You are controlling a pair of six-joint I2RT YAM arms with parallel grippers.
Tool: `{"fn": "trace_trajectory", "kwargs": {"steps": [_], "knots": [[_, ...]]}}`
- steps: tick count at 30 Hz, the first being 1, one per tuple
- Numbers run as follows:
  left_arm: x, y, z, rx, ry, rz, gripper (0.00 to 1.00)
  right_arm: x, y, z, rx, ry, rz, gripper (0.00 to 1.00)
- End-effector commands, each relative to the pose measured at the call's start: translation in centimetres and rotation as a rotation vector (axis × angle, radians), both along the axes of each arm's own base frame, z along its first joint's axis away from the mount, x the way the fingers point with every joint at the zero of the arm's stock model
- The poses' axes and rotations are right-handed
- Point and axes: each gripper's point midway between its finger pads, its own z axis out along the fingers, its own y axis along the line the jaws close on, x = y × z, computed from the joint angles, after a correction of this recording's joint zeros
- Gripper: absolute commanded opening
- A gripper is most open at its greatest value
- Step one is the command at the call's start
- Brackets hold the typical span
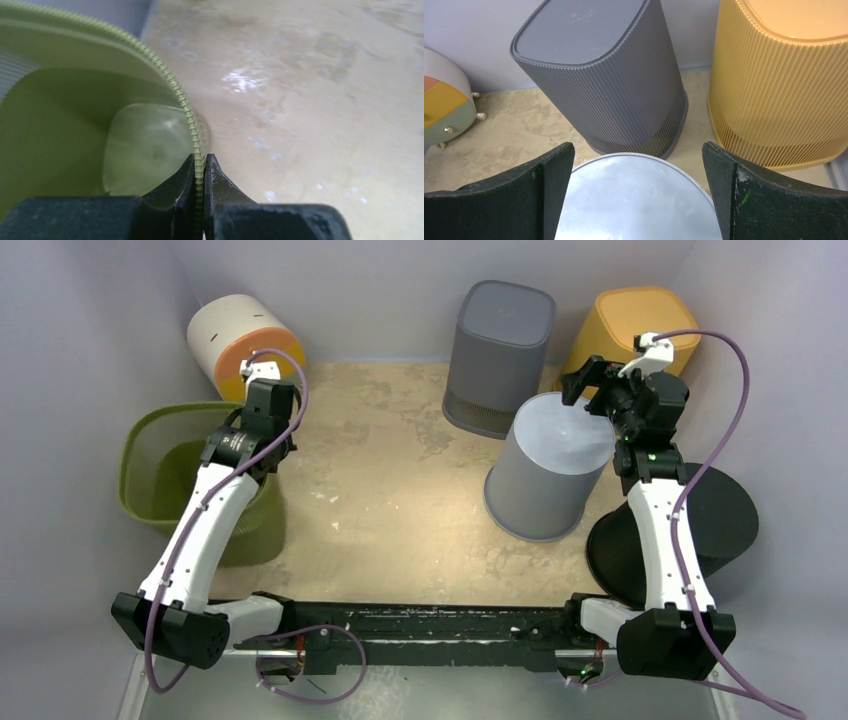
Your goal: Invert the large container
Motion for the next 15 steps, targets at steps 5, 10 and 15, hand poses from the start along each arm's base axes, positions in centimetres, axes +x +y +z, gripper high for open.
{"fn": "trace_trajectory", "kwargs": {"steps": [5,10,15], "knots": [[2.8,-9.9,10.5,-0.453,-0.351,-0.338,0.0,-0.2,-0.6,1.5,-0.015,-0.056,-0.036,1.0],[3.3,-14.3,14.2,-0.706,-0.516,-0.482,0.0,-0.1,-0.8,1.3,-0.016,-0.051,-0.044,1.0],[3.7,-18.6,18.5,-1.021,-0.721,-0.653,0.0,-0.2,-0.8,1.2,-0.015,-0.048,-0.049,1.0]]}}
